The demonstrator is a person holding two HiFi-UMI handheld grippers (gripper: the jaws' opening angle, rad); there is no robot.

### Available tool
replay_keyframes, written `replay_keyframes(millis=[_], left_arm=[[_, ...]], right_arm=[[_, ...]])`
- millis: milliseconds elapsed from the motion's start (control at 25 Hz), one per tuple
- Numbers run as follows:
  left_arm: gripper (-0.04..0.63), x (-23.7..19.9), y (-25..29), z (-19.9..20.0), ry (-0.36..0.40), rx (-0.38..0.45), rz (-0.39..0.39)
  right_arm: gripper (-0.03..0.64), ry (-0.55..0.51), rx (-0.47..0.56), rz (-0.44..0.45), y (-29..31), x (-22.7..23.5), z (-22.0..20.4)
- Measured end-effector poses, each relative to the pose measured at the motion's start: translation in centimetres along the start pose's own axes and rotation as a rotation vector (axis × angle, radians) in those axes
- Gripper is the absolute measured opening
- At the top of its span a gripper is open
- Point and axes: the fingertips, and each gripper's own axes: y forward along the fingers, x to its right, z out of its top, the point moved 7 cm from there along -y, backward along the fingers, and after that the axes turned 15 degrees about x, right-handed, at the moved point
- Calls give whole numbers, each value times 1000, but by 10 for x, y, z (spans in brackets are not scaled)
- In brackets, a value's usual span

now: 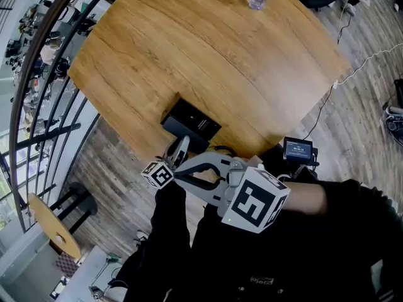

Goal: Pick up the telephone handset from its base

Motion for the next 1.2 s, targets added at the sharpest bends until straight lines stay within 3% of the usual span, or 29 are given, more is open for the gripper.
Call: replay_keyframes(millis=[240, 720, 880, 1000, 1200], left_arm=[[80, 22, -9, 21, -20, 81, -49], [80, 128, -61, 46, 110, 155, -126], [80, 169, -61, 48, 104, 220, -201], [80, 192, -70, 48, 129, 267, -211], [80, 204, -125, 54, 151, 343, -235]], right_arm=[[17, -28, 15, 8, 2, -18, 4], [17, -99, 94, 5, -3, -75, 5], [17, -124, 110, 28, -17, -80, 11], [17, -147, 126, 44, -25, -91, 15], [17, -194, 112, 55, -6, -126, 6]])
